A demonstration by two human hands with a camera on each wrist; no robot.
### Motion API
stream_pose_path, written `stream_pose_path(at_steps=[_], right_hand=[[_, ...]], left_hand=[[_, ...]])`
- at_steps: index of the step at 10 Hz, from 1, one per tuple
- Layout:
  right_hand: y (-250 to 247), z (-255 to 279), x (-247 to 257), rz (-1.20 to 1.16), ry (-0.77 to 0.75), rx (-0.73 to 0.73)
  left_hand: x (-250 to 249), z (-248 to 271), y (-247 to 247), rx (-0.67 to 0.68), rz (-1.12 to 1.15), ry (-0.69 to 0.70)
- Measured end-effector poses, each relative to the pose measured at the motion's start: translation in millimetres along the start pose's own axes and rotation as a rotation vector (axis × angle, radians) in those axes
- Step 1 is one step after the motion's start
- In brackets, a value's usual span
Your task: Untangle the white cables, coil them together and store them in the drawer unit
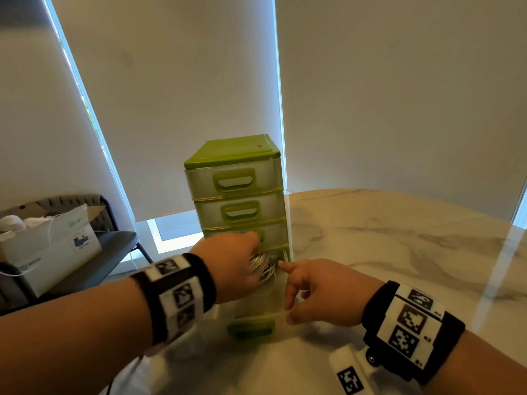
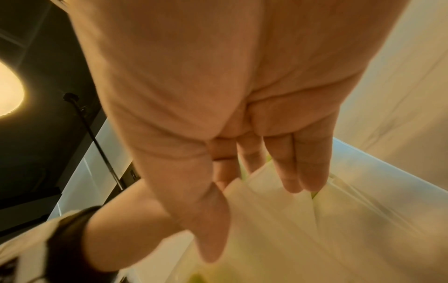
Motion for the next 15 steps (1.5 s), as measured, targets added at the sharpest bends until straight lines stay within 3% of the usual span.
stream_pose_path(at_steps=[1,2,3,4,5,6,7,8,10,12,14,15], right_hand=[[-3.2,1.0,-3.9,-0.165,0.025,-0.009],[-11.8,-2.3,-13.8,-0.231,0.078,-0.073],[-14.8,-17.9,-28.2,-0.237,0.128,-0.104],[1.9,-37.9,-31.3,-0.438,0.112,0.024],[17.0,-50.6,-34.2,-0.544,0.019,0.137],[14.4,-50.9,-40.9,-0.468,0.042,0.240],[1.0,-52.2,-42.2,-0.336,0.091,0.236],[-6.7,-59.7,-40.3,-0.253,0.072,0.096],[-19.6,-69.7,-52.8,-0.331,0.141,-0.240],[-24.0,-80.8,-50.5,-0.206,0.216,-0.483],[-14.0,-55.6,-53.8,-0.450,0.283,-0.418],[-23.9,-15.5,-49.1,-0.359,0.284,-0.378]], left_hand=[[41.0,19.6,-11.2,-0.006,0.258,-0.131],[85.5,40.8,7.9,0.210,0.462,-0.283],[97.6,57.7,35.8,0.456,0.595,-0.218],[101.2,53.6,48.2,0.473,0.579,-0.184],[92.4,38.6,48.9,0.395,0.642,-0.074],[89.2,25.2,51.1,0.329,0.732,0.015],[94.6,17.6,57.3,0.357,0.782,0.002],[104.8,11.2,61.0,0.370,0.818,-0.056],[122.8,-3.6,59.0,0.211,0.899,-0.266],[118.3,-15.4,57.7,-0.013,0.649,-0.339],[109.7,-3.5,55.8,0.005,0.578,-0.414],[111.2,15.0,39.7,0.002,0.582,-0.419]])
Point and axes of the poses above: each hand's wrist, its own z-axis away from the middle knuckle, its own y-axis out of the palm, x = y × z, the point moved 6 cm from there along -z, towards the middle knuckle, and after that the axes turned 1 degree about -x, right-handed, at the moved point
